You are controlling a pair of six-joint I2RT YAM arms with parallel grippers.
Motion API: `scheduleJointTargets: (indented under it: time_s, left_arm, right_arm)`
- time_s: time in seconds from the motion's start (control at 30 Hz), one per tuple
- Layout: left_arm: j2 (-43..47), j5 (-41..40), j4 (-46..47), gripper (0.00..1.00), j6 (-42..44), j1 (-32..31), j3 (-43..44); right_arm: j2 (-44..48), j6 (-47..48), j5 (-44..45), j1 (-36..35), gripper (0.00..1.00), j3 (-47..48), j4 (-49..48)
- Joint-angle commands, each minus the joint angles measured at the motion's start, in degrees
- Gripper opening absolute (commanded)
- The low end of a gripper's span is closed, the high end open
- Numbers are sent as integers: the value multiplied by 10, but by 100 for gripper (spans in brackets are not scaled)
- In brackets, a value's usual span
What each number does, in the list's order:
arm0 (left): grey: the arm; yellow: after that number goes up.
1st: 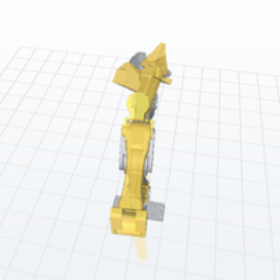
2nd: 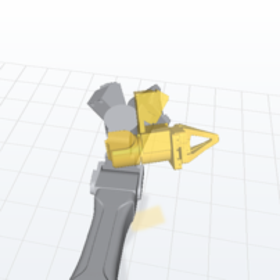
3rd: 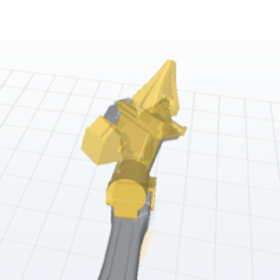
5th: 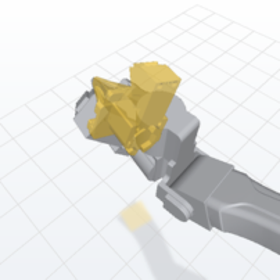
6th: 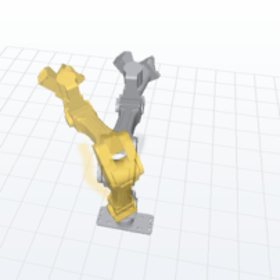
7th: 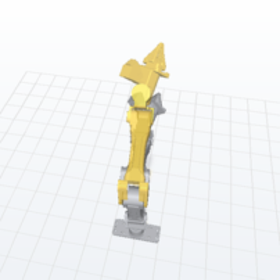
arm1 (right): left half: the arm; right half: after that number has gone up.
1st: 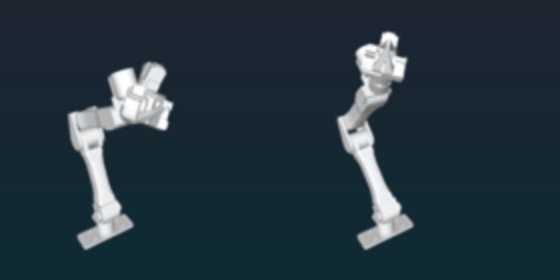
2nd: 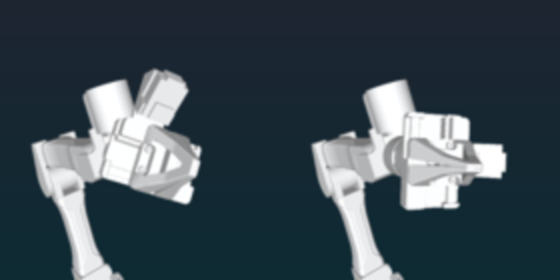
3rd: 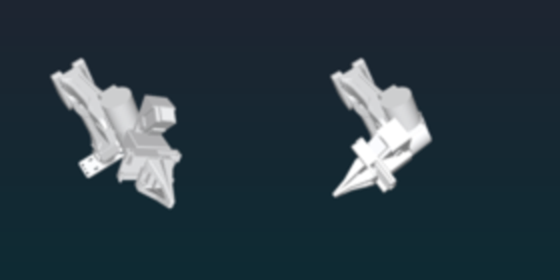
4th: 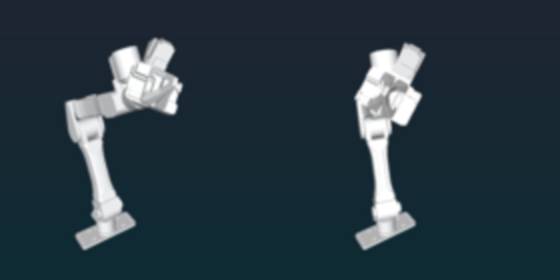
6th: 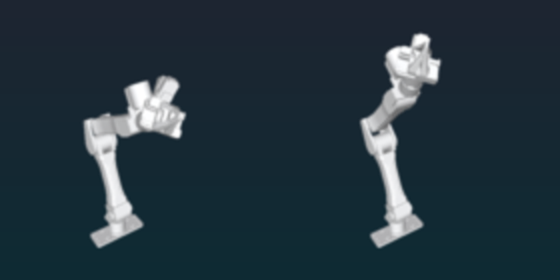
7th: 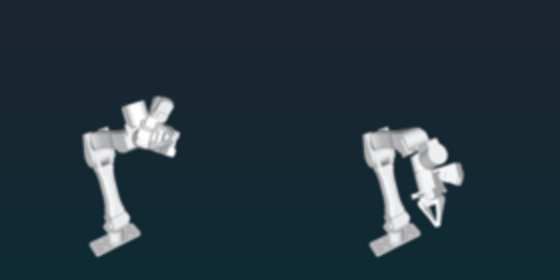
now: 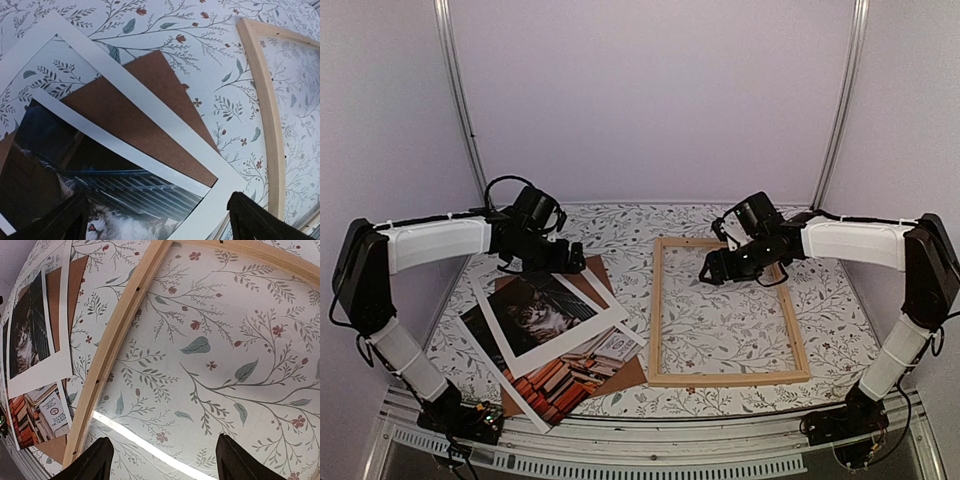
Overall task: Put the photo into the frame
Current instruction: Pick up the mat board from the photo.
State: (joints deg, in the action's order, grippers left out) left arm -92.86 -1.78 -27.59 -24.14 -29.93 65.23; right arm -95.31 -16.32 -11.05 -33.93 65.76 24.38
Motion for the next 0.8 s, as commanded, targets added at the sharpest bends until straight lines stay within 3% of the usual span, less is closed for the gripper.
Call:
scheduleJointTargets:
  time_s: [0.0,0.13,0.37,0.53,0.77]
  left_arm:
    - [36,26,0,99,-18,52,-44]
    - [69,89,32,99,-24,104,-96]
    - [84,114,47,100,-8,165,-135]
    - [99,155,80,100,-38,229,-184]
    - [130,137,90,100,-60,294,-217]
  right_arm:
    - [-40,-11,11,-52,74,46,7]
    - [-87,-19,-6,-105,74,96,-8]
    - [-190,-33,-43,-169,74,199,-23]
    - [-268,-51,-66,-188,73,263,-33]
    - [-336,-85,-52,-190,71,302,-17]
